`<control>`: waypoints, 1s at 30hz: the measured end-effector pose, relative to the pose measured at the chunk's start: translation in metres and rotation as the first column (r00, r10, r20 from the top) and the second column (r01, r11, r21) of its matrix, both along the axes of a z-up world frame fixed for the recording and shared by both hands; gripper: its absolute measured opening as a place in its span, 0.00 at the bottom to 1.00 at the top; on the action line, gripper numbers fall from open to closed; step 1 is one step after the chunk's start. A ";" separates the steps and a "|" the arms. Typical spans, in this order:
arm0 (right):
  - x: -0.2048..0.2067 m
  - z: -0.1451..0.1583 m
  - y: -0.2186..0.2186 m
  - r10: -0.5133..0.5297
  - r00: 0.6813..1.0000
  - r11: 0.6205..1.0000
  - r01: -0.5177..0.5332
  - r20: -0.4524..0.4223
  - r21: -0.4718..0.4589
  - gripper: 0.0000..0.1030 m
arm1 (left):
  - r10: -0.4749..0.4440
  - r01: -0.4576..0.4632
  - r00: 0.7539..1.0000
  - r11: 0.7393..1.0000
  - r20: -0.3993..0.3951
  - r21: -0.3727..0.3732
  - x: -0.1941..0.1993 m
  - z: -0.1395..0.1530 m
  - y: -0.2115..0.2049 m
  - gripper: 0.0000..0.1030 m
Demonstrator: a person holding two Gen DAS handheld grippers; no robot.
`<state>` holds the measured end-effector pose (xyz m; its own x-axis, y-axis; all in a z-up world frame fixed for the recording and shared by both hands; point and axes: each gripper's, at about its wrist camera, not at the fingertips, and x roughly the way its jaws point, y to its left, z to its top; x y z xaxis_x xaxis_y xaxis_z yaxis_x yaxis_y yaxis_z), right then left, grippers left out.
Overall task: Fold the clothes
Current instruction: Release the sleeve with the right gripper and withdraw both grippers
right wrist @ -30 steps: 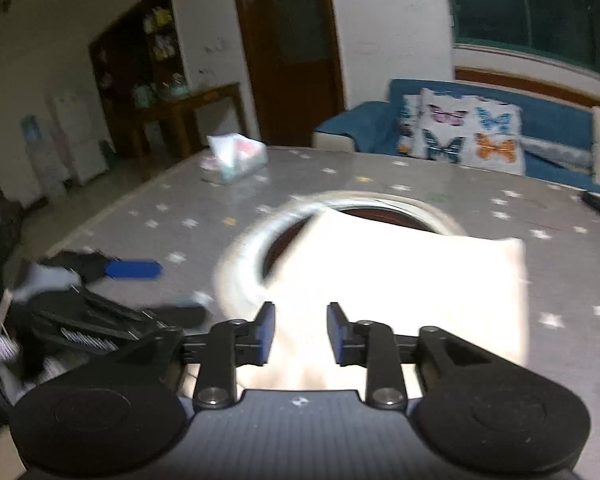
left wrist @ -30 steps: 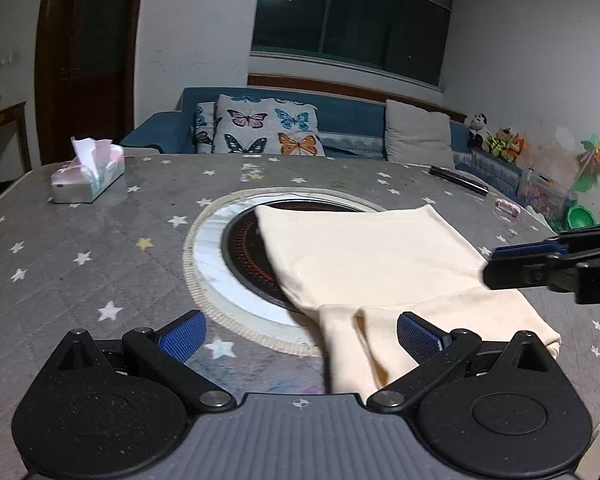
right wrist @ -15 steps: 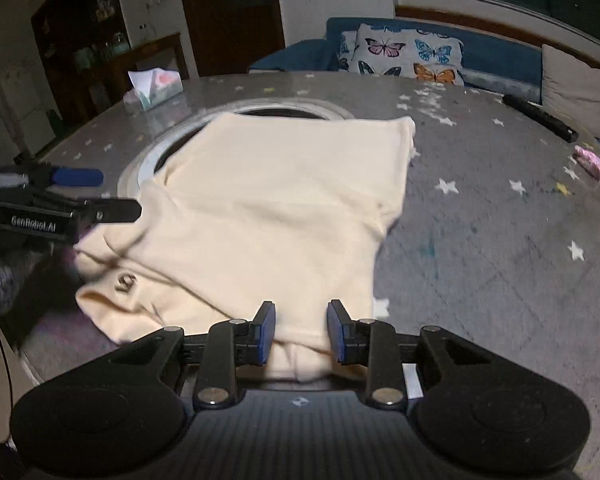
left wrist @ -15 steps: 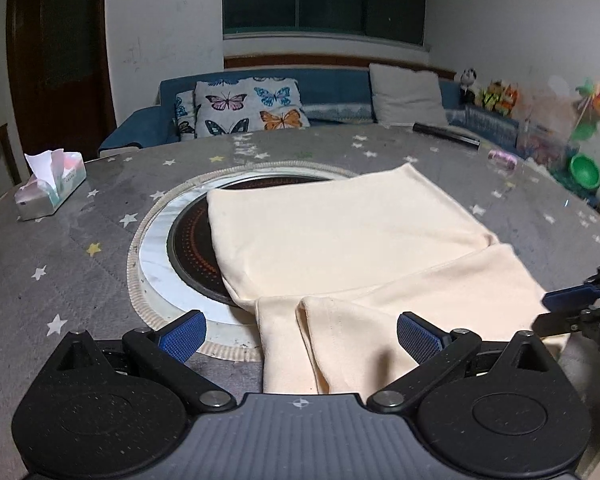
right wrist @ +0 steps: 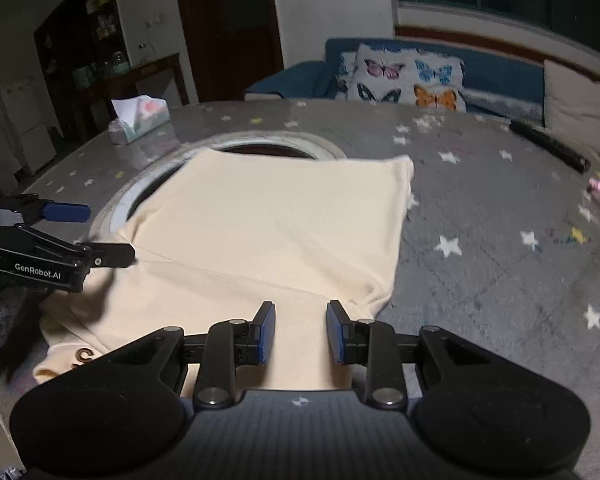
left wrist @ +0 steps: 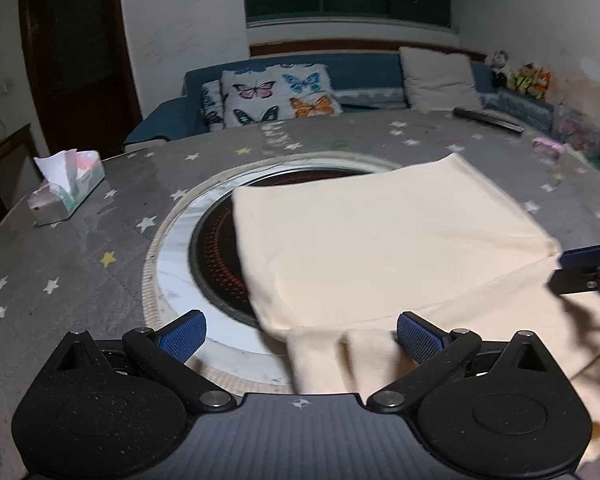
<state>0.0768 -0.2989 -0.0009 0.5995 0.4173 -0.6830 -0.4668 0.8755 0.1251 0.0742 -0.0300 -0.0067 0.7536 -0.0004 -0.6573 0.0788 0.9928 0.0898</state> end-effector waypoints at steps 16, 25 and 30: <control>-0.022 0.008 0.019 0.083 0.993 0.992 -0.075 0.084 -0.097 0.45 | -0.012 0.012 1.000 1.000 0.005 -0.001 -0.011 0.003 0.003 1.00; -0.055 0.001 0.029 0.138 0.986 0.981 -0.123 0.097 -0.151 0.51 | -0.078 0.077 0.997 0.996 0.024 0.045 -0.040 0.003 -0.008 1.00; -0.072 0.000 0.032 0.162 0.979 0.971 -0.136 0.126 -0.196 0.52 | -0.100 0.097 0.995 0.991 0.023 0.090 -0.055 -0.002 -0.013 1.00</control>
